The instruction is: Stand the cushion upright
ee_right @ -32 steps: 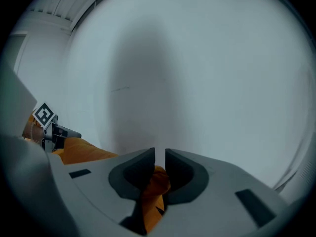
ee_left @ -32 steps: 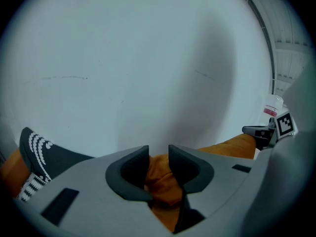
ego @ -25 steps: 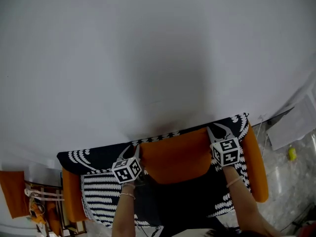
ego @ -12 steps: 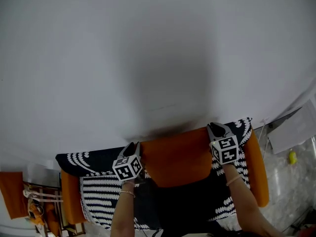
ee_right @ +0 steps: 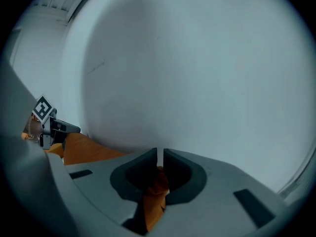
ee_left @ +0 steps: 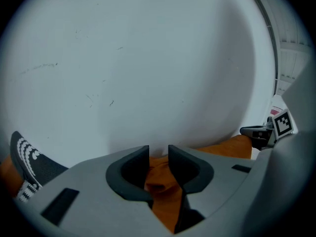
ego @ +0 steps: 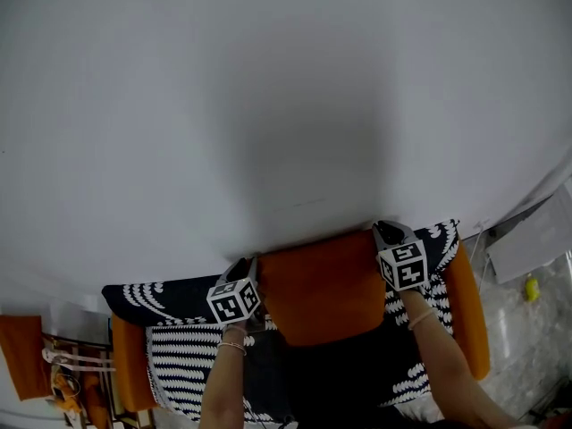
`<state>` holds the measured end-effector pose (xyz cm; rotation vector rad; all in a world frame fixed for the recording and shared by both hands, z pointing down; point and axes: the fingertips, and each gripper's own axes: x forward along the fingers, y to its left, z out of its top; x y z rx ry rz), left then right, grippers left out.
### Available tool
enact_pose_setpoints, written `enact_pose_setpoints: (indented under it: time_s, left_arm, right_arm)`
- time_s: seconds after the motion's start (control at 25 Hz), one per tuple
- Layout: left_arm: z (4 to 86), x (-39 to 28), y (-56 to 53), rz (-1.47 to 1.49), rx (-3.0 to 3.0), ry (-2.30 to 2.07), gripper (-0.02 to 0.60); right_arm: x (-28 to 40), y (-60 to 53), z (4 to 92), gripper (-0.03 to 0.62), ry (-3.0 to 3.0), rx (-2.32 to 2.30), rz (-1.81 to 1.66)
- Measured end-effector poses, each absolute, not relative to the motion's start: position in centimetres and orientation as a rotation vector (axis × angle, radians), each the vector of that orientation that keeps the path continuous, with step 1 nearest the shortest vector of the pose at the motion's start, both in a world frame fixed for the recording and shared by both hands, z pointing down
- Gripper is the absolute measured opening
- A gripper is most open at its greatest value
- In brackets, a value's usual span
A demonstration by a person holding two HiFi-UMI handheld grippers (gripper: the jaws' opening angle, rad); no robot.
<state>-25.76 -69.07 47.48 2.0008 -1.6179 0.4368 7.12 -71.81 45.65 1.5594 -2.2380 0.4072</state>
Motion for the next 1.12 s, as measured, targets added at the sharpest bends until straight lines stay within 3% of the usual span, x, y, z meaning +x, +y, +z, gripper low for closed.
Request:
enact_pose_setpoints:
  time_s: [0.2,0.76,0.88,1.12]
  left_arm:
    - [47.4,-25.9,-69.3,0.416,1.992,-1.603,0.135]
    - [42.8,-28.0,-67.2,0.321,2.022,-1.68,0.14]
    - [41.5,-27.6,-65.7,0.296,2.044,-1.681,0.113]
    - [39.7,-26.4,-62.6,0.248,2.078,-1.665,0.099]
  right_arm:
    - [7.2,-72.3,45.9,0.075,-2.262,1.556,0.467]
    - [8.0,-70.0,41.9,0.069,-2.352,1.632,0.393]
    - [7.2,-68.5,40.4,0.093,-2.436,1.612,0.368]
    - [5.6,-65.2,38.1,0.064,-2.507,1.527,0.272]
